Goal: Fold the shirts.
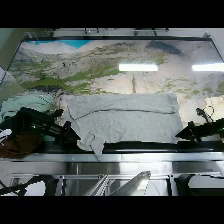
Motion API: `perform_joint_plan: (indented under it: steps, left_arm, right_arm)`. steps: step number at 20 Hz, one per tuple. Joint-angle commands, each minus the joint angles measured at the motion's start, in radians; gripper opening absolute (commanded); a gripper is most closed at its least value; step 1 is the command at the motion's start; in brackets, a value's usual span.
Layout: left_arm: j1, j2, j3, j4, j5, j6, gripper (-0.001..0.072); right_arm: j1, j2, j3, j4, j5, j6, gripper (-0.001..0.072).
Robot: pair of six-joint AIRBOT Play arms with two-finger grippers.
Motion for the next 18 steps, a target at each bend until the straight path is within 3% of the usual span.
perform_joint_plan:
  steps: [1, 3, 8, 11, 12, 13, 14, 15, 18]
  left_arm:
    - [0.079, 0.001, 0.001, 0.0, 0.104, 0.034, 0.0069]
    - [0.154, 0.008, 0.0, 0.0, 0.149, 0.058, 0.0022]
    - [0.262, 0.174, 0.001, -0.108, 0.109, 0.117, 0.0022]
    - [0.258, 0.205, -0.002, -0.024, 0.101, 0.106, 0.0024]
    - [0.247, 0.205, -0.014, 0.019, 0.077, 0.072, 0.013]
    - [0.241, 0.205, -0.039, 0.04, 0.053, 0.038, 0.0333]
    - [0.242, 0.205, -0.076, 0.045, 0.019, 0.029, 0.0486]
    - [0.242, 0.206, -0.117, 0.043, -0.014, 0.019, 0.0575]
    - [0.242, 0.206, -0.25, 0.024, -0.105, 0.012, 0.059]
  right_arm:
    - [-0.007, 0.069, 0.005, 0.026, 0.07, 0.01, 0.0016]
    - [-0.065, 0.142, 0.006, 0.042, 0.058, 0.026, 0.0016]
    - [-0.168, 0.317, 0.006, 0.214, 0.058, 0.039, 0.0016]
    - [-0.144, 0.318, 0.001, 0.214, 0.053, 0.039, 0.0016]
    - [-0.137, 0.309, -0.003, 0.211, 0.047, 0.035, 0.0016]
    - [-0.131, 0.302, -0.01, 0.211, 0.039, 0.032, 0.0016]
    - [-0.126, 0.293, -0.016, 0.206, 0.026, 0.031, 0.0016]
    - [-0.122, 0.288, -0.022, 0.198, 0.015, 0.027, 0.0016]
    - [-0.115, 0.267, -0.028, 0.199, 0.002, 0.017, 0.0016]
